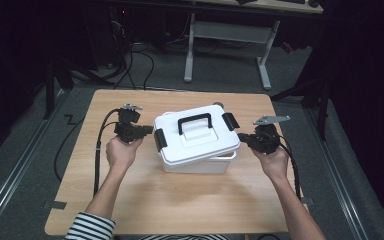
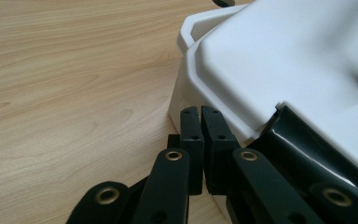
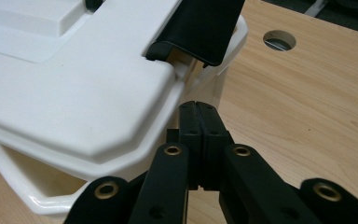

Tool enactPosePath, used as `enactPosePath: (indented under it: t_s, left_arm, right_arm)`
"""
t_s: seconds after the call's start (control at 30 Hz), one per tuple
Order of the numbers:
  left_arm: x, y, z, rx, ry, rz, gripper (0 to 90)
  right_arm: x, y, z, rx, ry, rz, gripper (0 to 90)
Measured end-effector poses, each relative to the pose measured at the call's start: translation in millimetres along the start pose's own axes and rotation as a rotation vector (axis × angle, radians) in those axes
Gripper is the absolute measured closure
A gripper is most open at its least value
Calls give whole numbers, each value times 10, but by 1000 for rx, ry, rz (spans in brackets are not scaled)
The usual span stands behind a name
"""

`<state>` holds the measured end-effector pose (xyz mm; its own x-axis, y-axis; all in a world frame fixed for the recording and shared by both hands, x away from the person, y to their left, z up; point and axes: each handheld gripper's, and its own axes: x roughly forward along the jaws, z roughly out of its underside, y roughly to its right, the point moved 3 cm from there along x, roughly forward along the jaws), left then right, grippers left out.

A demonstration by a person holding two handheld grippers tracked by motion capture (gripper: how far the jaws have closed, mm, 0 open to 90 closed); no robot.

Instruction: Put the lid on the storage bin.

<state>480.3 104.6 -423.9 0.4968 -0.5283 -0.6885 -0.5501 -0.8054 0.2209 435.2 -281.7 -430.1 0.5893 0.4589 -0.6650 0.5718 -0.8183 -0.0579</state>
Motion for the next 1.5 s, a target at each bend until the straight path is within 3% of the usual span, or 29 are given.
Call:
enactPosePath:
  t_s: [0.17, 0.43, 0.7, 1.0, 1.33, 1.43, 1.5]
  left_arm:
    - [-17, 29, -77, 12, 0, -2, 893]
    - [30, -7, -92, -7, -3, 2, 900]
    - [112, -28, -181, 12, -29, -24, 900]
    - [190, -85, -203, -25, -33, -4, 900]
    - [236, -44, -324, -5, -46, -34, 900]
    - [257, -35, -355, -5, -49, -31, 900]
    - [270, -10, -379, 9, -53, -50, 900]
  right_arm:
    - [-21, -18, 5, -3, -5, 1, 900]
    - [-48, -42, 17, -10, 0, -7, 900]
    - [-82, -83, 33, -22, -3, -3, 900]
    - [-97, -121, 37, -31, -11, 4, 900]
    - [-122, -143, 36, -26, -12, 5, 900]
    - [-116, -170, 34, -36, -16, 1, 900]
    - [-87, -196, 39, -47, -26, 2, 900]
